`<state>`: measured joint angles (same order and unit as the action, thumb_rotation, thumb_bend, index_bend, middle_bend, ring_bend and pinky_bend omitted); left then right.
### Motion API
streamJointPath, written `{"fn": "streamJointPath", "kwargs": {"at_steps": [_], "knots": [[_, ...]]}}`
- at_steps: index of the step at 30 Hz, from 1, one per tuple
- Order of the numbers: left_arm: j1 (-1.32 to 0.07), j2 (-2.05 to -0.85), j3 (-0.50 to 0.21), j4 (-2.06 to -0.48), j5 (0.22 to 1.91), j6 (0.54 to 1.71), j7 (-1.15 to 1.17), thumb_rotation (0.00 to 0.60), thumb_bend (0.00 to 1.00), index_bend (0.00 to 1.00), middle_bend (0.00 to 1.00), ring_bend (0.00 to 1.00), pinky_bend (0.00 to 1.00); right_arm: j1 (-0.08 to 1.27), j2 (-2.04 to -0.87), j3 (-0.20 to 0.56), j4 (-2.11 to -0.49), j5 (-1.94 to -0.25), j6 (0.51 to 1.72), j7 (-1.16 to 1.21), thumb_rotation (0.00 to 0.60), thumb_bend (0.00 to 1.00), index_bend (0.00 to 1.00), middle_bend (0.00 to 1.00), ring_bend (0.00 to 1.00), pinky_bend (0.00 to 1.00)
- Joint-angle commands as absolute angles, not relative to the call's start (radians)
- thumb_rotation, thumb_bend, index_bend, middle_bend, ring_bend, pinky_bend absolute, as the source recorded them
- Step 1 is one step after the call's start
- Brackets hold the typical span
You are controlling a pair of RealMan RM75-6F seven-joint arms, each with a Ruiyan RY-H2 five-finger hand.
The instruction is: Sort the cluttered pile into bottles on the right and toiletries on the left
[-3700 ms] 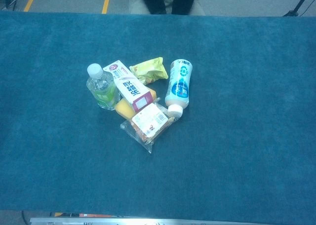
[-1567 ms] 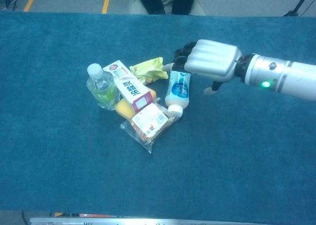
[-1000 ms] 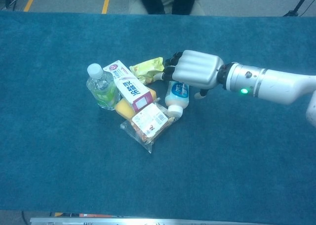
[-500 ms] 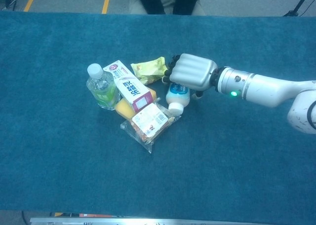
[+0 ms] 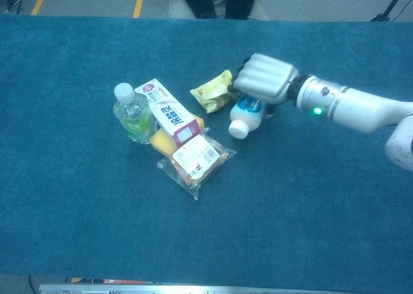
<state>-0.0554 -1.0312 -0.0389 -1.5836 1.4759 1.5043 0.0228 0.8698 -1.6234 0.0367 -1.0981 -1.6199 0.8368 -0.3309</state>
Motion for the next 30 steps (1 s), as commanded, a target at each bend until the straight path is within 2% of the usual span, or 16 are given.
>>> {"fn": "streamJointPath", "kwargs": {"at_steps": [1,9,22,27,30], "knots": [[-0.058,-1.034,-0.038,-1.581,1.479,1.500,0.022,0.600,0.37,0.34,0.36,0.29,0.25,0.853,-1.591,0.047,-1.120,-1.583,0.835,-0.349,0.600,0.00,0.59,0.55,0.44,0.37],[-0.071,-1.047,-0.037,-1.577,1.485,1.481,0.024,0.600,0.37,0.34,0.36,0.29,0.25,0.823,-1.543,0.060,-1.129,-1.495,0.813,-0.396,0.600,0.00,0.59,0.55,0.44,0.37],[-0.076,-1.056,-0.034,-1.577,1.481,1.468,0.030,0.600,0.37,0.34,0.36,0.29,0.25,0.805,-1.545,0.070,-1.075,-1.381,0.764,-0.465,0.600,0.00,0.58,0.53,0.41,0.37],[-0.077,-1.055,-0.033,-1.580,1.484,1.470,0.033,0.600,0.37,0.34,0.36,0.29,0.25,0.806,-1.547,0.067,-1.091,-1.363,0.754,-0.488,0.600,0.00,0.52,0.50,0.39,0.37],[-0.073,-1.052,-0.033,-1.583,1.484,1.476,0.032,0.600,0.37,0.34,0.36,0.29,0.25,0.809,-1.540,0.064,-1.109,-1.347,0.741,-0.510,0.600,0.00,0.42,0.46,0.35,0.37]]}}
